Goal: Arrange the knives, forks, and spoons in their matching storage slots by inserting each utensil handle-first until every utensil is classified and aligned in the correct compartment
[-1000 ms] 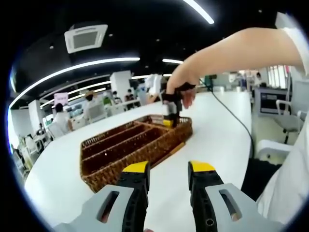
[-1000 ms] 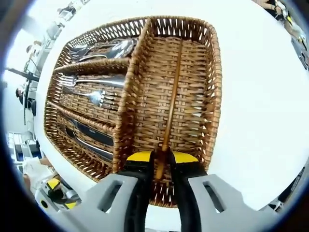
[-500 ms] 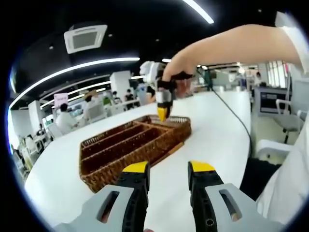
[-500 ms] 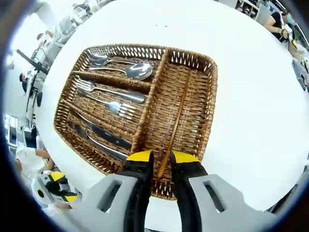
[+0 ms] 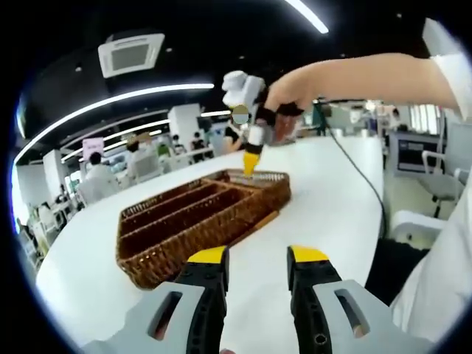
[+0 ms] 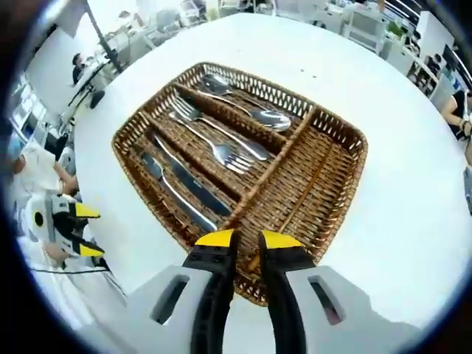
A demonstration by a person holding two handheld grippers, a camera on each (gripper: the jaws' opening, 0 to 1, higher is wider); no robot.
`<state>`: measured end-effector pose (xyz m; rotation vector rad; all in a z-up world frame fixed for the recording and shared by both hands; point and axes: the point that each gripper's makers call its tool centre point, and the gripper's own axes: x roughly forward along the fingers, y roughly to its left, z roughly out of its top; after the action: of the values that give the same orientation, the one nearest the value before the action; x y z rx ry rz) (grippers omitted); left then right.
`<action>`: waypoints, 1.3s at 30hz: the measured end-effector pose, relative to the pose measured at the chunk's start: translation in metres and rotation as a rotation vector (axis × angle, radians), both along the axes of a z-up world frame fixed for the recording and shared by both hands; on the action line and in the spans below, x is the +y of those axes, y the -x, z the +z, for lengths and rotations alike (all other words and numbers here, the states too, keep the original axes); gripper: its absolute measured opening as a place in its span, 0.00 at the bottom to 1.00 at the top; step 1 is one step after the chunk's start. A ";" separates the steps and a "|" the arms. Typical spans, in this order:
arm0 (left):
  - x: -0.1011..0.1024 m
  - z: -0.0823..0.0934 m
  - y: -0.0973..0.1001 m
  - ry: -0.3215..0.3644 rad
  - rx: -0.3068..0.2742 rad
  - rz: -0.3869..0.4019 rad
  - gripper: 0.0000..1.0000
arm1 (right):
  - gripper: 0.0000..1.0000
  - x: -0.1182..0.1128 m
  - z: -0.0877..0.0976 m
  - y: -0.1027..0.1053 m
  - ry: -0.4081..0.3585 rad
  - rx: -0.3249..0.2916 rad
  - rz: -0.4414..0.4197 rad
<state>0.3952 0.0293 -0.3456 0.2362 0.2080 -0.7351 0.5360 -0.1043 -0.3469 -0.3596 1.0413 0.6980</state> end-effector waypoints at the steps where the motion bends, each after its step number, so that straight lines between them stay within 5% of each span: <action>1: 0.000 -0.001 0.000 -0.001 0.002 0.001 0.31 | 0.12 0.005 0.000 0.002 -0.020 -0.029 0.045; 10: -0.001 -0.006 -0.001 -0.003 0.014 0.011 0.31 | 0.10 0.022 0.007 0.024 -0.211 -0.201 0.128; 12: -0.001 -0.007 -0.001 -0.005 0.014 0.013 0.31 | 0.09 0.028 0.015 0.030 -0.270 -0.279 0.227; 15: 0.000 -0.006 -0.002 -0.001 0.018 0.017 0.31 | 0.08 0.025 0.025 0.028 -0.333 -0.350 0.181; 19: 0.001 -0.006 -0.004 -0.004 0.018 0.024 0.31 | 0.08 0.024 0.030 0.035 -0.397 -0.355 0.193; 32: 0.002 0.001 -0.010 0.029 0.012 0.034 0.34 | 0.09 0.040 0.058 0.047 -0.603 -0.612 0.304; 39: 0.004 0.007 -0.016 0.068 -0.007 0.048 0.41 | 0.13 0.047 0.064 0.055 -0.719 -0.666 0.332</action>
<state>0.4109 0.0336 -0.3387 0.1682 0.1812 -0.6924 0.4814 -0.0577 -0.2832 -0.1105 0.0631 1.0988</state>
